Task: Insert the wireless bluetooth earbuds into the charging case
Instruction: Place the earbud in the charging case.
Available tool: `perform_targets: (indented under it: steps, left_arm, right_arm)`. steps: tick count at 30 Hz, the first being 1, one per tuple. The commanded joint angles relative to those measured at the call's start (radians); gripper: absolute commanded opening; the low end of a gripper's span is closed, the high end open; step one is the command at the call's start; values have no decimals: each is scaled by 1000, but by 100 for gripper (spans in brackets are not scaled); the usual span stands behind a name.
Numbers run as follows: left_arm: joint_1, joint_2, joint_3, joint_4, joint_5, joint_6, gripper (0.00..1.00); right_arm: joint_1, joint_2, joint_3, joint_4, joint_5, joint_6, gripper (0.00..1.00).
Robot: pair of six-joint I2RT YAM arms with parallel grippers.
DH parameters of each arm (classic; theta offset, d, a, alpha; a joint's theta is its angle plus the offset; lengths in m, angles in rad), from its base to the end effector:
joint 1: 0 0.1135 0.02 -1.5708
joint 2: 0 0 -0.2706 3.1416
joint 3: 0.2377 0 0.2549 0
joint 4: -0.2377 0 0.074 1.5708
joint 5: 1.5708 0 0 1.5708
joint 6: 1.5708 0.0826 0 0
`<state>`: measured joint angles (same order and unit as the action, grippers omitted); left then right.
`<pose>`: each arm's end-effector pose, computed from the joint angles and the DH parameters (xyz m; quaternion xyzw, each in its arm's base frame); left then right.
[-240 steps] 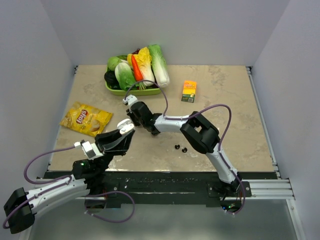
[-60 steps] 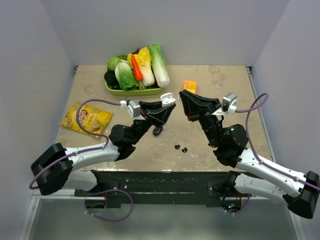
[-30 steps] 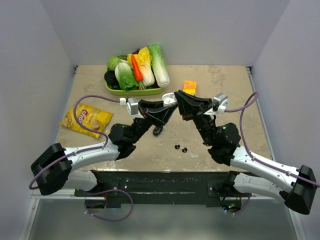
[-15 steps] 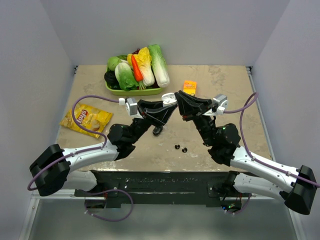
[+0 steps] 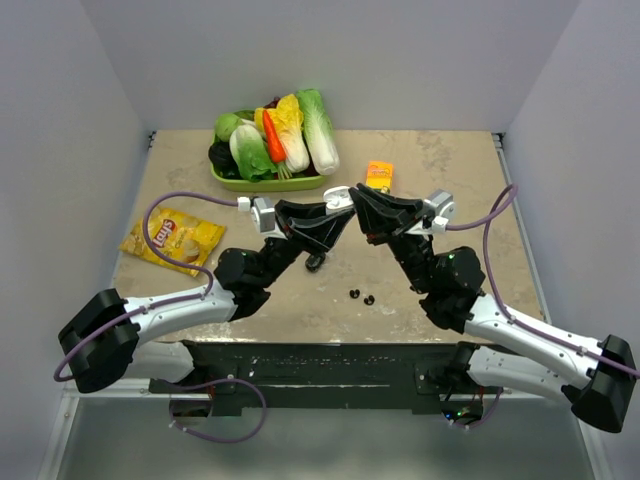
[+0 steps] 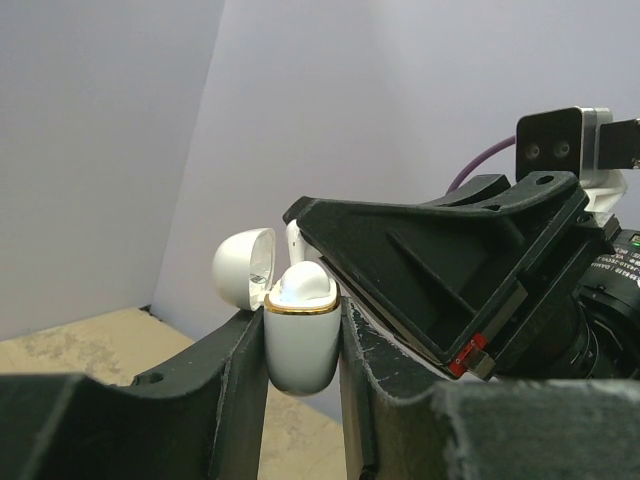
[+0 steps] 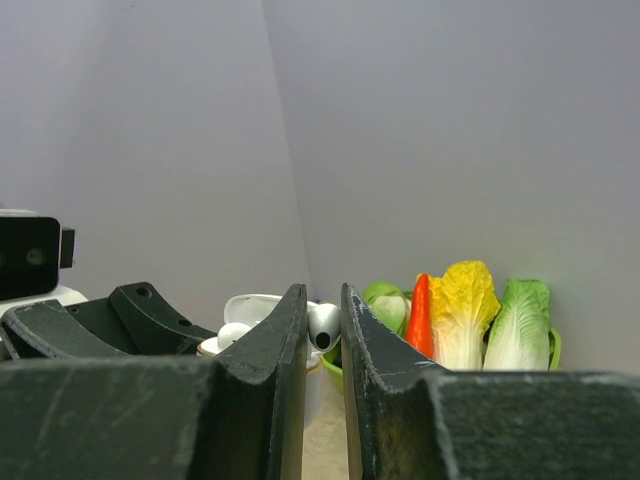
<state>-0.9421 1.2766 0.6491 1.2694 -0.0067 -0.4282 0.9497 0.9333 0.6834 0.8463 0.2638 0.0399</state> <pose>0.1785 -0.2445 0.3694 0.1109 0.4340 -0.5646 0.6932 0.1578 0.1835 0.4142 -0.0995 0.4680 0.3618 0.8001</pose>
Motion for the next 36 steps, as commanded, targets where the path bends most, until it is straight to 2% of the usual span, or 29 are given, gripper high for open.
perform_targets:
  steps: [1,5,10,12,15,21,25,36]
  left_arm:
    - [6,-26,38,449,2,22,0]
    - [6,-23,38,455,2,28,0]
    - [6,-16,38,462,2,29,0]
    - [5,-13,40,467,1,29,0]
    - [6,-11,40,469,2,31,0]
    - [6,-8,37,470,2,40,0]
    - [6,-5,29,473,1,48,0]
    - [6,7,23,498,2,57,0]
  right_arm:
    - [9,-5,27,-82,-70,-18,0]
    - [9,-4,39,-128,-74,-11,0]
    - [9,-10,50,-159,-71,2,19]
    - [9,-13,50,-168,-66,5,29]
    - [9,-19,48,-170,-58,8,38]
    - [9,-37,54,-177,-46,25,49]
    - [9,-60,70,-196,-22,60,62]
    - [9,-82,145,-285,80,170,77]
